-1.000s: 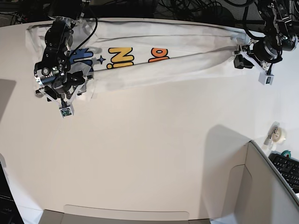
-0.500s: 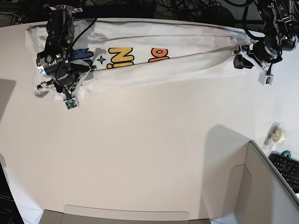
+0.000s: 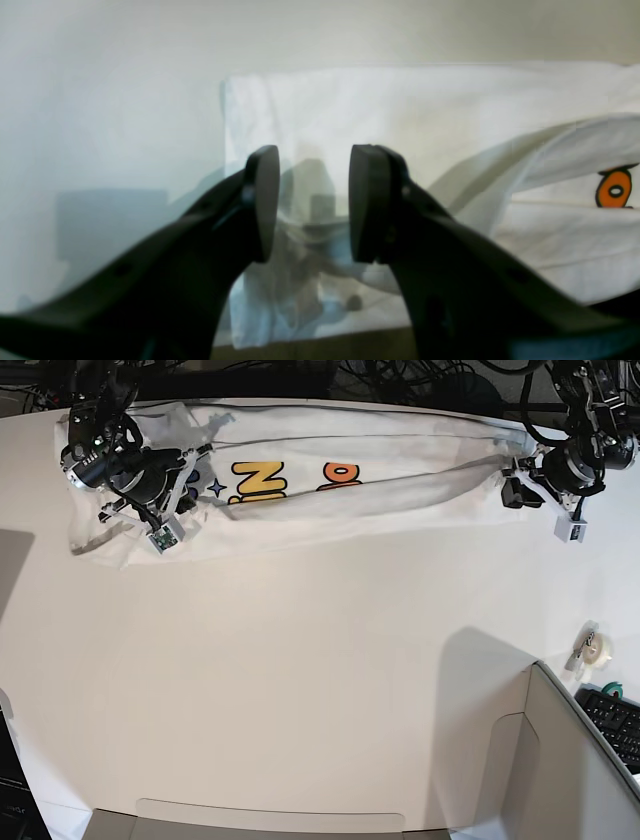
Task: Layout the t-shirt on the table in an organized manner, then fold the t-shirt properly
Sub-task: 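Pinch the strip end near the print with the right gripper, then grasp the opposite strip end with the left gripper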
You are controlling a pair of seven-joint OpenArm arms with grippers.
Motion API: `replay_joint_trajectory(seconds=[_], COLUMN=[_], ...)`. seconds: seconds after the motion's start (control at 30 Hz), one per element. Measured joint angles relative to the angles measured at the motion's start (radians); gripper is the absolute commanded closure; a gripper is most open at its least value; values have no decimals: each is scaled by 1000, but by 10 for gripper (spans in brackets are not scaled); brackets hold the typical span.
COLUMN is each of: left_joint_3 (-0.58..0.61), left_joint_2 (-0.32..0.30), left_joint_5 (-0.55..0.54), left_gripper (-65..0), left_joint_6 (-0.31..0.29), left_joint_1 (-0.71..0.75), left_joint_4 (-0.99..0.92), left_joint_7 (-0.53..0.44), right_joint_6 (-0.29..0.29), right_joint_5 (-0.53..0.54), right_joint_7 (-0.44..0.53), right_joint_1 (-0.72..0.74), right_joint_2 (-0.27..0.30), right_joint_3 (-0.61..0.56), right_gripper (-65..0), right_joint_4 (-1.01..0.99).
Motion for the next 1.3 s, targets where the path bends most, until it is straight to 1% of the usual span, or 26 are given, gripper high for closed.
replay_joint_trajectory(seconds=[0.13, 0.23, 0.27, 0.3, 0.33, 0.47, 0.53, 0.63, 0.67, 0.77, 0.87, 0.97, 1.07, 1.13, 1.2, 1.27, 1.3], left_joint_3=[0, 0, 0, 0, 0, -2, -3, -5, -8, -64, -146, -196, -210, -212, -212, -211, -208], left_joint_2=[1, 1, 1, 1, 1, 0, -2, -5, -6, -5, -9, -10, -7, -7, -3, -11, -16], left_joint_5=[-1, -1, -1, -1, 0, -1, -1, -1, -1, -2, 6, -2, -11, -66, -145, -250, -280], left_gripper=[-225, -226, -226, -227, -227, -228, -228, -228, -228, -230, -257, -292, -302, -302, -302, -302, -302], left_joint_6=[0, 0, 0, 0, 0, 0, 0, 0, 0, -3, -2, 0, -2, 2, -1, -10, -11], left_joint_1=[0, 0, 0, 0, 0, 0, 0, 0, 0, 0, 0, 0, -3, 5, 8, 3, 0], left_joint_4=[0, 0, 0, 0, 0, 0, 0, 0, 0, 0, 0, -11, -95, -181, -251, -307, -327], left_joint_7=[0, 0, 0, 0, 0, 0, 1, 0, 0, 1, 0, 0, -2, 3, -3, -6, -8], right_joint_6=[0, -1, -1, -2, -1, -1, 0, 0, 1, 0, 0, 1, 1, 1, 1, 1, 1], right_joint_5=[148, 191, 193, 188, 189, 189, 191, 196, 208, 308, 406, 410, 407, 412, 413, 409, 405], right_joint_7=[-3, 0, -1, -3, -5, 0, 0, 0, 0, -2, 1, 3, 1, 0, 0, 0, -1], right_joint_1=[-17, -27, -35, -40, -44, -45, -48, -48, -47, -43, -39, -34, -34, -33, -33, -33, -33], right_joint_2=[56, 91, 105, 114, 123, 133, 133, 132, 132, 132, 148, 150, 150, 148, 148, 150, 150], right_joint_3=[0, 0, 0, 1, 1, 3, 6, 5, 5, 6, 23, 105, 159, 181, 217, 254, 267], right_gripper=[0, 0, -15, -38, -76, -258, -335, -415, -428, -441, -440, -440, -440, -440, -440, -440, -440], right_joint_4=[0, 0, 0, 0, 0, 0, 0, 0, 0, 0, 1, 2, 2, 2, 2, 2, 2])
